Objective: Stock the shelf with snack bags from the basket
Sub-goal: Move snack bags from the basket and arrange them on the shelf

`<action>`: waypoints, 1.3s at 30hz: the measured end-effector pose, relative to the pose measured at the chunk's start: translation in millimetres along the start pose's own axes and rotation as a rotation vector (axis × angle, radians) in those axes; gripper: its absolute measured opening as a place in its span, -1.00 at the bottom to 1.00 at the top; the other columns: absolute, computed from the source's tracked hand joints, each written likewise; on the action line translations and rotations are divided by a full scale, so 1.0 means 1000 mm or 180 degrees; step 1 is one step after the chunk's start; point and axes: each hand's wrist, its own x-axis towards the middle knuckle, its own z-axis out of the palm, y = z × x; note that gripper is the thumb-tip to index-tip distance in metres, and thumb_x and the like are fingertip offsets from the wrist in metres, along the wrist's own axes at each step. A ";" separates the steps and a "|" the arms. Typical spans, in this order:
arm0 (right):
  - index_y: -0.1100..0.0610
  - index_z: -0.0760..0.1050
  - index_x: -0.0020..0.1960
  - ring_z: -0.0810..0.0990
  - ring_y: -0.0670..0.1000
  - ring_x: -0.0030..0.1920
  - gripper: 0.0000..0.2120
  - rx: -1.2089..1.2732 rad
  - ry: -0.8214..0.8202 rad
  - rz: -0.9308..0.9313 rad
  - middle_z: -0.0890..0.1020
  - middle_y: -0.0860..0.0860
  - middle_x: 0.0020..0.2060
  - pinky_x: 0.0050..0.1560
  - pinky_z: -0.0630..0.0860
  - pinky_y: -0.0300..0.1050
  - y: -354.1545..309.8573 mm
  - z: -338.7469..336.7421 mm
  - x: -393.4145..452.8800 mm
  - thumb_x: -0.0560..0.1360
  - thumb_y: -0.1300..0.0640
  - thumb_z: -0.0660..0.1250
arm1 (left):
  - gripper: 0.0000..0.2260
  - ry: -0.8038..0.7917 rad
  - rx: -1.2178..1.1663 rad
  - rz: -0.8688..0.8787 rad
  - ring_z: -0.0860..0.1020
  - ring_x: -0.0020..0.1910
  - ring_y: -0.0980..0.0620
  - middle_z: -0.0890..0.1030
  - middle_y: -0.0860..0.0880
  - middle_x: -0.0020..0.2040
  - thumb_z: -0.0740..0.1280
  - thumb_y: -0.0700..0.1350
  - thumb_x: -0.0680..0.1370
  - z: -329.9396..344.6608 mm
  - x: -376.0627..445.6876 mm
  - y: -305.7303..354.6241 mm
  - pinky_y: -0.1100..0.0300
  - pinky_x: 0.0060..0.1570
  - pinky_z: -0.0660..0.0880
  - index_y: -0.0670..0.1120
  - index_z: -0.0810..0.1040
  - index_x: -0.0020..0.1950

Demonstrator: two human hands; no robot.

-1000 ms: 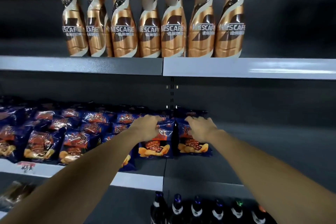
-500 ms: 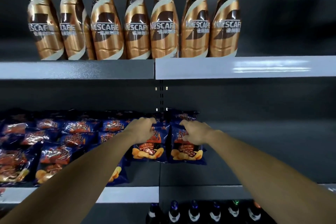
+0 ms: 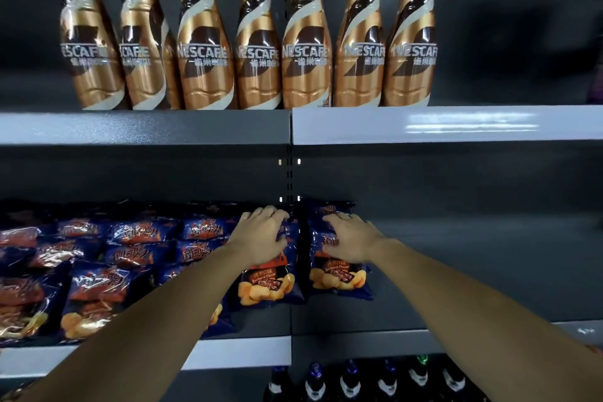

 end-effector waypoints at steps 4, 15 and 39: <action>0.01 0.07 0.58 0.25 0.10 0.46 -0.30 -0.0094 0.0253 -0.0012 0.27 0.01 0.50 0.43 0.24 0.15 -0.002 0.000 -0.007 0.55 -0.21 0.24 | -0.56 0.0283 -0.0015 0.0027 0.35 0.37 -0.04 0.40 -0.02 0.40 0.14 0.07 0.62 -0.004 0.000 0.011 0.00 0.35 0.24 -0.01 0.28 0.48; 0.02 0.13 0.55 0.31 0.10 0.42 -0.35 -0.0193 0.0878 0.0748 0.36 0.01 0.43 0.37 0.27 0.07 0.028 0.002 -0.075 0.54 -0.17 0.21 | -0.58 0.0569 -0.0175 0.0583 0.39 0.31 -0.05 0.41 -0.01 0.36 0.09 0.11 0.63 0.015 0.015 0.113 0.01 0.25 0.30 -0.03 0.34 0.43; 0.08 0.32 0.41 0.43 0.16 0.33 -0.40 -0.0535 0.1312 0.3531 0.49 0.08 0.31 0.20 0.45 0.06 0.306 -0.022 -0.552 0.49 -0.19 0.33 | -0.62 -0.0012 -0.0813 0.2735 0.44 0.27 -0.17 0.46 -0.11 0.30 0.16 0.10 0.59 0.034 -0.080 0.672 -0.06 0.19 0.36 -0.08 0.37 0.32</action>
